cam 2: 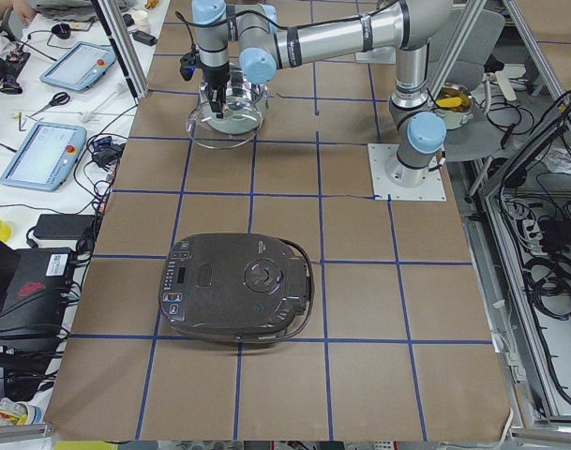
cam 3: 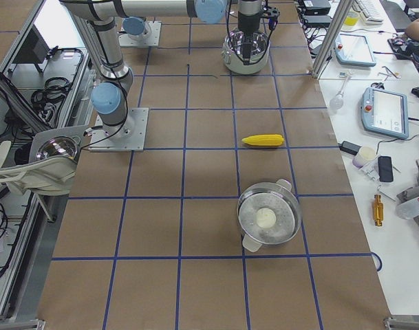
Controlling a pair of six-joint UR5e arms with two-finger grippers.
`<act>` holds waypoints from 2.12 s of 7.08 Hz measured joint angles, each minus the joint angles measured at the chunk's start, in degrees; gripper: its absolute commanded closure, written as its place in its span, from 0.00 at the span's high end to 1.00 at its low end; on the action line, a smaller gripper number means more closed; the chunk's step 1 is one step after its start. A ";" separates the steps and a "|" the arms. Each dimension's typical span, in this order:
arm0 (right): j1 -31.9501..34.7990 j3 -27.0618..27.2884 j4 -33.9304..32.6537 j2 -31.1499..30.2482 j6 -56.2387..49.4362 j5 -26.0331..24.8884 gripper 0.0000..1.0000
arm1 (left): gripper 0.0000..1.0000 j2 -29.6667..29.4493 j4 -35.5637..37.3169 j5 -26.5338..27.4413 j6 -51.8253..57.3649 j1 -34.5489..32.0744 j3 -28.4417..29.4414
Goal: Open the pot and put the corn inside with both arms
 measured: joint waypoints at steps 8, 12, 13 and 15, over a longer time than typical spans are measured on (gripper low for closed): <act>-12.52 4.84 -20.97 19.65 -16.11 3.10 1.00 | 0.24 -1.50 23.81 -2.45 10.83 9.68 -20.26; -11.43 11.35 -37.77 25.96 -14.92 6.79 0.76 | 0.24 -2.95 25.29 -2.17 8.90 11.67 -20.67; -10.91 12.38 -39.86 26.36 -15.10 7.00 0.37 | 0.24 -3.40 25.36 -2.31 9.11 12.57 -20.71; -10.59 12.91 -41.18 26.65 -15.57 7.16 0.11 | 0.29 -4.01 25.36 -2.48 9.40 14.00 -20.76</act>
